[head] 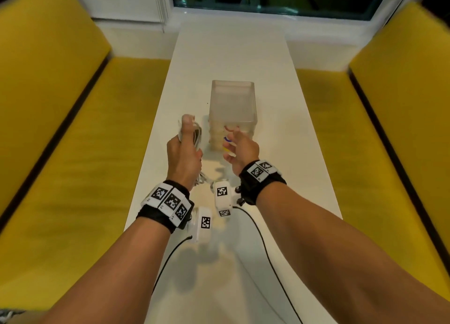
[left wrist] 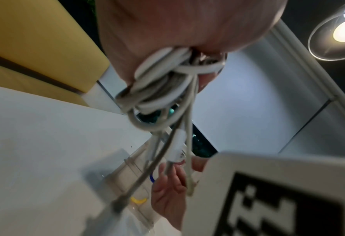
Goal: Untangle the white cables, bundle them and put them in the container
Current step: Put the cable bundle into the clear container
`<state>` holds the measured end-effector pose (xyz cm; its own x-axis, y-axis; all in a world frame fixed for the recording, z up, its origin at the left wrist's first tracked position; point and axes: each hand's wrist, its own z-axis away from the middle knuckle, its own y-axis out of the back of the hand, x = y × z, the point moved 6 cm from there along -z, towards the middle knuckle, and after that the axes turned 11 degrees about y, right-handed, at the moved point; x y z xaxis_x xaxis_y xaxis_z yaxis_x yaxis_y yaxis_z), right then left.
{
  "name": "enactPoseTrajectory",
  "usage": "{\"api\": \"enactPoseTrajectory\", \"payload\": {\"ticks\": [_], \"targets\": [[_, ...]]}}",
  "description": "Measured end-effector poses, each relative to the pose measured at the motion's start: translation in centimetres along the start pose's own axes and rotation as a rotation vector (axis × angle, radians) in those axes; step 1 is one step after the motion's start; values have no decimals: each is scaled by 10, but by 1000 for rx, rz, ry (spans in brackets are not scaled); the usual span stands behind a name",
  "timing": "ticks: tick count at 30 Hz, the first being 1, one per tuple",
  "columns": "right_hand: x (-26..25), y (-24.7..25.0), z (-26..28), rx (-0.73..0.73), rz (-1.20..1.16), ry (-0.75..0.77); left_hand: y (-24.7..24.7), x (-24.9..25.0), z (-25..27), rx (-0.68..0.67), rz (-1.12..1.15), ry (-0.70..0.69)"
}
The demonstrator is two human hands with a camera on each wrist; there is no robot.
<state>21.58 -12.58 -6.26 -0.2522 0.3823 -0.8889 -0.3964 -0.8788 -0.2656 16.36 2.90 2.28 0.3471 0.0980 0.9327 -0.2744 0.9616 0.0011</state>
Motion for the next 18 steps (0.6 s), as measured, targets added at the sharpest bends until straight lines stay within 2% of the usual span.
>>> {"api": "enactPoseTrajectory", "payload": {"ticks": [3,6,9,11,18], "targets": [[5,2,-10,57,44,29,0,-2,-9,40,-164,27],[-2,1,-18,74,89,53,-4,-6,-17,25,-329,34],[-5,4,-20,85,140,46,-5,-10,-25,76,-333,122],[0,9,-17,83,161,31,-9,-9,-31,91,-350,133],[23,30,10,25,163,37,-39,26,-33,106,-380,-118]]}}
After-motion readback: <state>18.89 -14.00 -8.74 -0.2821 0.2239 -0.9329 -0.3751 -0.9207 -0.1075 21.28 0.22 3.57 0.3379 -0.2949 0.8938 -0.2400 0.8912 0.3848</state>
